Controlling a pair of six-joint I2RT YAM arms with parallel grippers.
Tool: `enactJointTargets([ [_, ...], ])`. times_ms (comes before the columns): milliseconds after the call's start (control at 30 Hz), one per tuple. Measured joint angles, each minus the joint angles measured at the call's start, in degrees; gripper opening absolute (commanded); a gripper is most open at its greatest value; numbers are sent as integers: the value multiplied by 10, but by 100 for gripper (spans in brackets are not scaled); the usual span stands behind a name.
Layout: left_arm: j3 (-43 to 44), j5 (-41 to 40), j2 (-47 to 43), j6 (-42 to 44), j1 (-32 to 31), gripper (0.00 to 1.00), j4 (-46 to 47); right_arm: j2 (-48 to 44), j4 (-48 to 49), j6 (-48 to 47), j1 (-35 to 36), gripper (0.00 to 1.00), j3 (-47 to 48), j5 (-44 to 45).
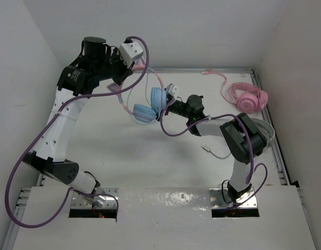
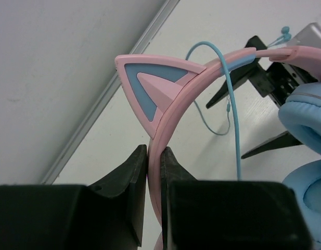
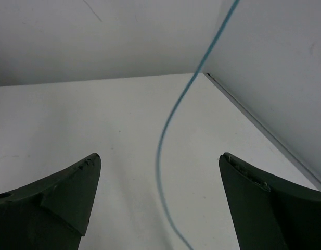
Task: Wrap the headphones
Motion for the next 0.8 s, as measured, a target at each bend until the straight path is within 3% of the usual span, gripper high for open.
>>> enactJointTargets([
  [133, 3, 0, 0, 2, 0, 0, -16, 57, 21, 20, 0, 93, 44, 2],
  [233, 11, 3, 0, -1, 0, 0, -20, 106, 43, 40, 1, 86, 78, 15],
  [367, 20, -2, -1, 0, 2, 0, -20, 165, 76, 86, 5, 48, 128, 30],
  [400, 20, -3, -1, 1, 2, 0, -20, 179, 84, 105, 7, 9, 140, 32],
  [433, 19, -4, -1, 1, 2, 0, -21, 186, 87, 115, 8, 0, 143, 36],
  [533, 1, -14, -8, 2, 2, 0, -19, 183, 89, 149, 8, 0, 114, 74],
  [633, -45, -38, -26, 3, 1, 0, -15, 140, 79, 166, -9, 0, 25, 129],
  [800, -188, -108, -61, 8, 0, 0, 28, -10, 61, 176, -119, 0, -133, 232],
])
